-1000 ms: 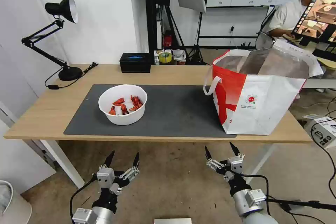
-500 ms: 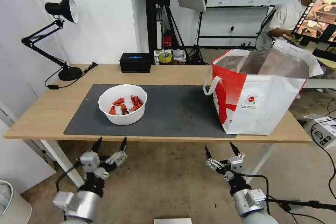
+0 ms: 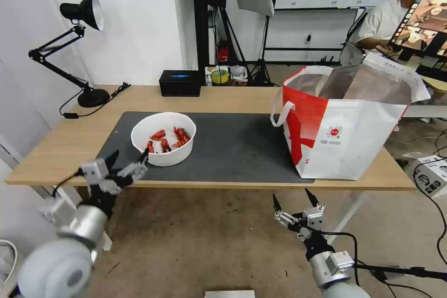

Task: Pick up the trash from the table and place it into the takeout bag.

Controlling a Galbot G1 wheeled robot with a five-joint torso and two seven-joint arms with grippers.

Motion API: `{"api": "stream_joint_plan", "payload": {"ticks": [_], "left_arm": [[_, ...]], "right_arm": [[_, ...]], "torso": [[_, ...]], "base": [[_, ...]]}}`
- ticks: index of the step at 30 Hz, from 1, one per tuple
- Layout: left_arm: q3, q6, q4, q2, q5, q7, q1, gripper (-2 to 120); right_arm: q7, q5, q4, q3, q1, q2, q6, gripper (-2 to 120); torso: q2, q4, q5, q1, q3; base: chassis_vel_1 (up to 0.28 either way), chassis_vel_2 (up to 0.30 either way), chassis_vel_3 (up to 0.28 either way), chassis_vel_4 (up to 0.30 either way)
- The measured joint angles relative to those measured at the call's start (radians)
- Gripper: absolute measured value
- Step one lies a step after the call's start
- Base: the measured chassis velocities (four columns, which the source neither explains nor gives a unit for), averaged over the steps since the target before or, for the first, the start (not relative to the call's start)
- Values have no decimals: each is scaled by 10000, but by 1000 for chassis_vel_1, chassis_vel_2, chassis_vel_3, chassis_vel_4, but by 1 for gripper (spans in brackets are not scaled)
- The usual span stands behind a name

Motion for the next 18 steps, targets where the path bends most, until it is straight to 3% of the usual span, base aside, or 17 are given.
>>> {"api": "stream_joint_plan", "payload": {"ticks": [1,7,9,12,18], "left_arm": [[119,117,176,434,-501,-181,-382,100],[706,721,911,1485,-1432,-626,-1502,100],[834,796,1034,1594,-1542,-672,-1699,100],[1697,978,1639,1959,-2247,-1097,-2899,100],[2117,1725,2075,2262,-3262,-1289,-3676,100]], "right_arm": [[-1,0,1,0,0,1,0,100],[0,-1,0,-1,0,0,3,100],[0,-1,0,-1,0,0,5,100],[2,0,0,-1,0,0,7,100],[2,0,-1,-1,0,1,8,100]], "torso": [[1,0,0,1,0],[0,2,-1,0,1],[0,2,0,1,1],[0,0,0,1,1],[0,2,1,0,0]], "base": [[0,0,0,0],[0,0,0,0],[0,0,0,0],[0,0,0,0],[0,0,0,0]]}}
